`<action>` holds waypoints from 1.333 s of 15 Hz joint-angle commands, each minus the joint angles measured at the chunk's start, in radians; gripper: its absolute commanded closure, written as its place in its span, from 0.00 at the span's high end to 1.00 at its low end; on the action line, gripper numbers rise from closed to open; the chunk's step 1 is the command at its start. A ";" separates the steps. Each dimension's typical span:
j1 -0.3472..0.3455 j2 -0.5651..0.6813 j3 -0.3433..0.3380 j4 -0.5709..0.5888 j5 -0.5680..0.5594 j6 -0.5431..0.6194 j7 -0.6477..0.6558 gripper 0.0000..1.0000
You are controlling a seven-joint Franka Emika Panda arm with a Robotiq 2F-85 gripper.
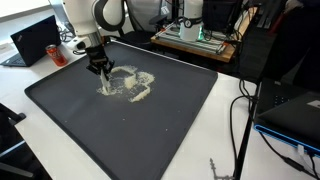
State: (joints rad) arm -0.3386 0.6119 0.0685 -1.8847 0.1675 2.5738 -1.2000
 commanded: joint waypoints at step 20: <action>0.459 -0.487 -0.319 -0.531 -0.698 0.405 0.680 0.01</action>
State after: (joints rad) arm 0.0212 0.1714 -0.1447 -2.3916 -0.3433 2.9897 -0.6973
